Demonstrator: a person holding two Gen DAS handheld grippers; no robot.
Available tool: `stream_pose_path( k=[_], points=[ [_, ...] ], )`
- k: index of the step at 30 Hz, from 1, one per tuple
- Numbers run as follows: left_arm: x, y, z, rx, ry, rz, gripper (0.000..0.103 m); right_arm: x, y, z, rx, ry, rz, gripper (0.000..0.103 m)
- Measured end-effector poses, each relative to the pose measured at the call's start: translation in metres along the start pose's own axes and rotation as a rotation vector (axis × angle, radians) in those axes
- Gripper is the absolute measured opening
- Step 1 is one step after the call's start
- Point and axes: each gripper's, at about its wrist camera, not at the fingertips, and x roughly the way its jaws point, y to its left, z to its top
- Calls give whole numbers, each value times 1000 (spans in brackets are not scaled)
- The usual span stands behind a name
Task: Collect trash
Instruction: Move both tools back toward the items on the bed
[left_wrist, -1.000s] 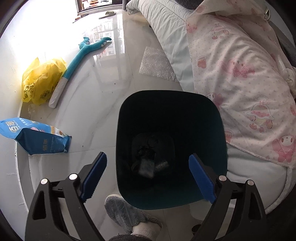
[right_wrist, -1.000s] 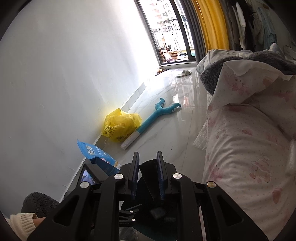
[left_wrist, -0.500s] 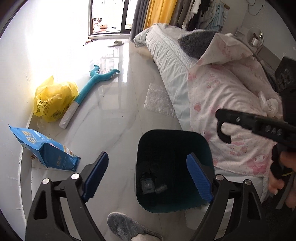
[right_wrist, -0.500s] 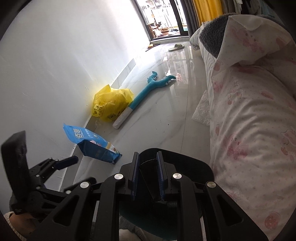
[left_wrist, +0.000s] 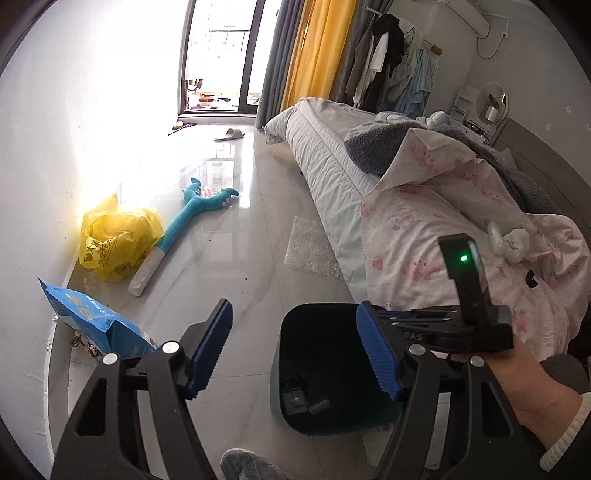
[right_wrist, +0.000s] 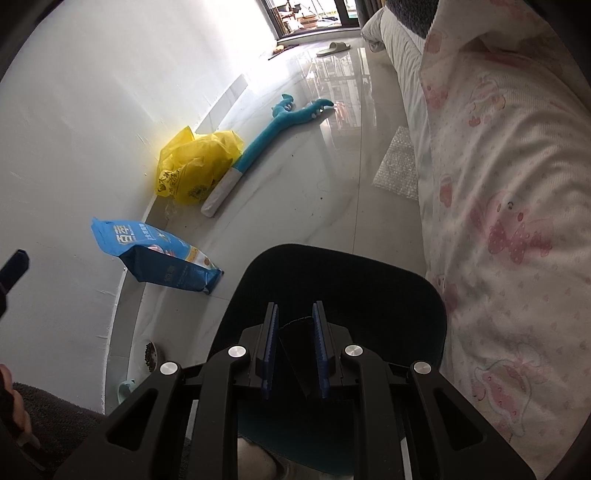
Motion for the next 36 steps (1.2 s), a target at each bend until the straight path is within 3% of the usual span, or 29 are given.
stream_pose_path(
  k=[10, 16, 19, 20, 25, 33, 36],
  points=[
    [-34, -1, 13, -11, -96, -36, 68, 28, -1, -13, -12, 85, -44, 19],
    [-47, -6, 17, 25, -131, -11, 68, 39, -6, -22, 2, 145, -86, 20],
    [-53, -11, 19, 32, -156, -26, 68, 41, -12, -25, 37, 164, -95, 32],
    [-55, -13, 19, 38, -166, -31, 68, 40, -13, -26, 40, 163, -101, 42],
    [-65, -27, 27, 81, -213, -40, 71, 27, -13, -26, 36, 132, -96, 47],
    [-78, -48, 37, 129, -289, -55, 80, -16, -2, -20, -2, 4, -31, 61],
    [-80, -57, 41, 125, -320, -58, 90, -35, -1, -18, -17, -51, -8, 64]
  ],
)
